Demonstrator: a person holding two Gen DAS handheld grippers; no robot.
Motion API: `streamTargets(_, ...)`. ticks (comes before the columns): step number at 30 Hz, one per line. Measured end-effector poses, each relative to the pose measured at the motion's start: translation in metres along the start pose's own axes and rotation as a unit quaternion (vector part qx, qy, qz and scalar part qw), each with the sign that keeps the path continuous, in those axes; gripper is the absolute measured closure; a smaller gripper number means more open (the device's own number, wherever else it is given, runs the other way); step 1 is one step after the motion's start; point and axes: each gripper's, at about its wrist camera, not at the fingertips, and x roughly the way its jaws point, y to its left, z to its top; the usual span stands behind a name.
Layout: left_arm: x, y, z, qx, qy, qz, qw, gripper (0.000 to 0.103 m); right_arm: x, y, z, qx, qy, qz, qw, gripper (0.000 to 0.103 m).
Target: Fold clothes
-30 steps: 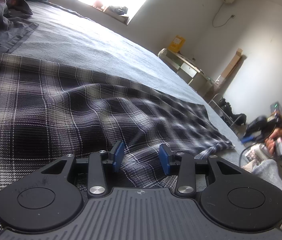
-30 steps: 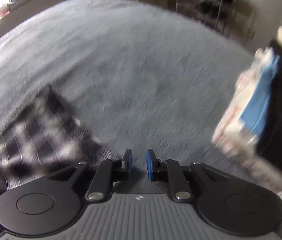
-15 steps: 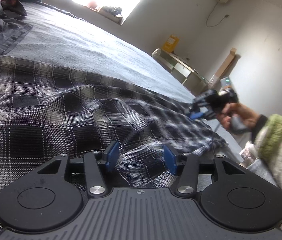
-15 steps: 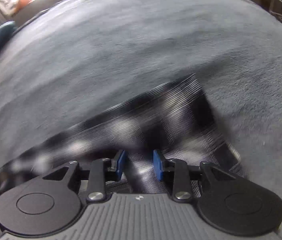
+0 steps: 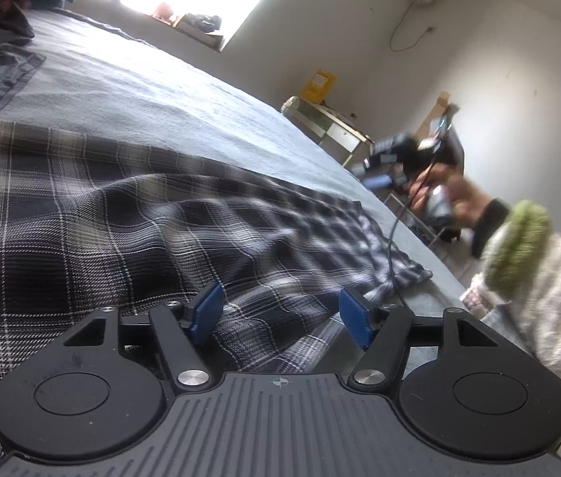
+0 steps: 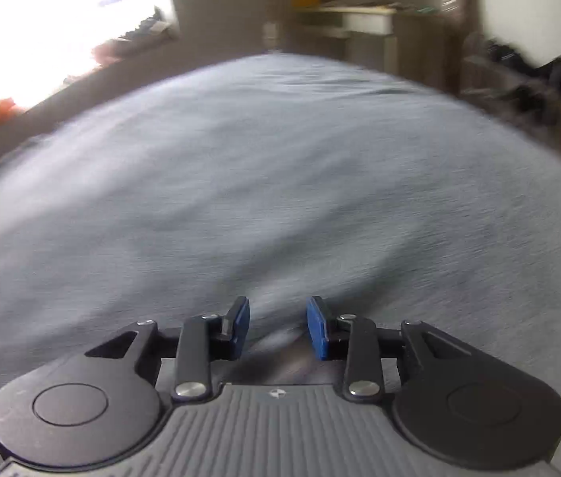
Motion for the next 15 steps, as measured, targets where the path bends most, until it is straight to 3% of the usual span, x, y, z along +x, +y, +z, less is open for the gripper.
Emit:
streamTargets(3, -0.001, -0.008, 0.000, 0.018, 0.013, -0.007, 0.9997, 0.037, -0.029, 0.056, -0.022, -0.066, 0.078, 0.115, 0.988, 0.067)
streamTargets(6, 0.000, -0.015, -0.004, 0.042, 0.031, -0.006, 0.9986, 0.036, -0.042, 0.134, -0.066, -0.188, 0.156, 0.189, 0.951, 0.062)
streamTargets(9, 0.004, -0.015, -0.005, 0.043, 0.038, -0.008, 0.9983, 0.035, -0.023, 0.193, -0.114, -0.258, 0.212, 0.208, 0.919, 0.062)
streamTargets(11, 0.004, -0.009, -0.005, 0.031, 0.033, -0.023, 0.9987, 0.035, 0.003, 0.218, -0.138, -0.271, 0.229, 0.190, 0.915, 0.062)
streamTargets(13, 0.003, -0.003, -0.005, 0.018, 0.031, -0.036, 0.9987, 0.035, 0.017, 0.230, -0.137, -0.261, 0.196, 0.180, 0.928, 0.062)
streamTargets(15, 0.002, 0.001, -0.004, 0.009, 0.029, -0.047, 0.9984, 0.035, 0.011, 0.231, -0.116, -0.238, 0.135, 0.162, 0.948, 0.063)
